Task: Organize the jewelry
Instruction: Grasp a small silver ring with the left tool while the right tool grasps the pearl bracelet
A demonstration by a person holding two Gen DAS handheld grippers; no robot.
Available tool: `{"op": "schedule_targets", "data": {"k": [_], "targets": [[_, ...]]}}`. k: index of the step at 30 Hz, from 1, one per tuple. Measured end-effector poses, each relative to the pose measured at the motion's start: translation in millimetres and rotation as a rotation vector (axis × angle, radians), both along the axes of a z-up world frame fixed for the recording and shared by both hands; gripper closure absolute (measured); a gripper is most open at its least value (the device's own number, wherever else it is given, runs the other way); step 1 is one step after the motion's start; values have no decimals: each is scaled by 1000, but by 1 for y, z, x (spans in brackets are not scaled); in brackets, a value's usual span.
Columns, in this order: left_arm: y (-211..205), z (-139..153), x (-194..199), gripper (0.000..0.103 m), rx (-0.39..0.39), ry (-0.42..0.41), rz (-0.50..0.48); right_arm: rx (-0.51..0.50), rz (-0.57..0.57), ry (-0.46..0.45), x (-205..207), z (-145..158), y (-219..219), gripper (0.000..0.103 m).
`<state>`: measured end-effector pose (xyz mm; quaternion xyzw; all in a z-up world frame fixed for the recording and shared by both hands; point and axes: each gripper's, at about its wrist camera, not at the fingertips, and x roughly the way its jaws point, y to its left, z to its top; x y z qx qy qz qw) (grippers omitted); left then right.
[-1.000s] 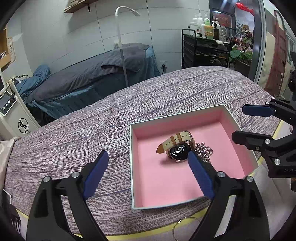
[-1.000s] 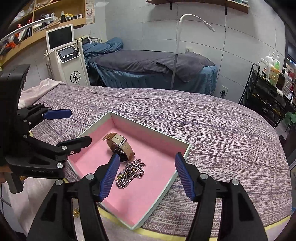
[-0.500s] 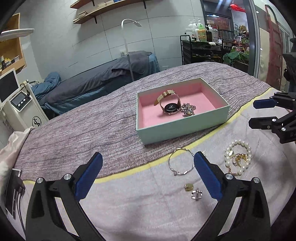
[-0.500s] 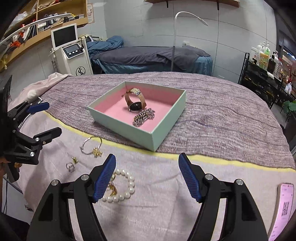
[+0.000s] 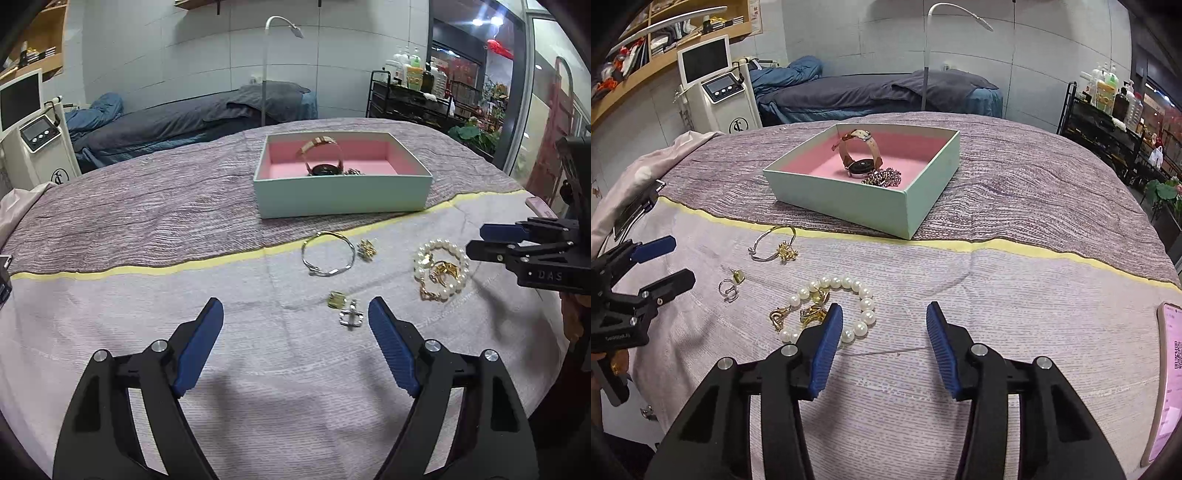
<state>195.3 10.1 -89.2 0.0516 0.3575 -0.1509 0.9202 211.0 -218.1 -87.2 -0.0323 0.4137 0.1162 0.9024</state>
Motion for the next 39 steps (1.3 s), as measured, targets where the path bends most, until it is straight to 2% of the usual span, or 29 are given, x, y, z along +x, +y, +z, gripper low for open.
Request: {"op": "schedule_targets", "data": {"k": [3,5,9,11,12,14,19,20,24,26,30,34,39], "targets": [[-14,-3,-5,35,9,7,-44,9,-7,11,-1,-3,2,58],[-21,-7,-4,51,6,27,-66,8,-14,13,-1,-5,2,59],[-31,-16,1,57,24,55,-88,0,-17,19,-1,-10,4,60],[-33,-21,5,74,28,75,-90,-5,-11,21,-1,-11,5,63],[-33,-23,7,77,16,90,-96,-5,-5,23,0,-11,7,67],[-32,-25,8,78,-5,102,-106,-24,12,31,3,-12,14,72],[-34,-27,15,81,-8,106,-108,-31,-14,53,17,-17,21,75],[-35,-27,16,85,-4,107,-111,-36,-16,53,19,-18,22,78],[-37,-28,17,86,5,104,-119,-44,-12,31,19,-20,24,91],[-36,-28,14,86,-6,102,-120,-33,-13,17,16,-20,23,94],[-33,-27,8,86,-15,86,-97,10,-13,-15,6,-19,18,94],[-27,-22,0,86,-50,76,-86,30,-9,-95,-14,-10,13,94],[-19,-1,-16,86,-92,34,-85,44,14,-200,-47,6,9,94]]}}
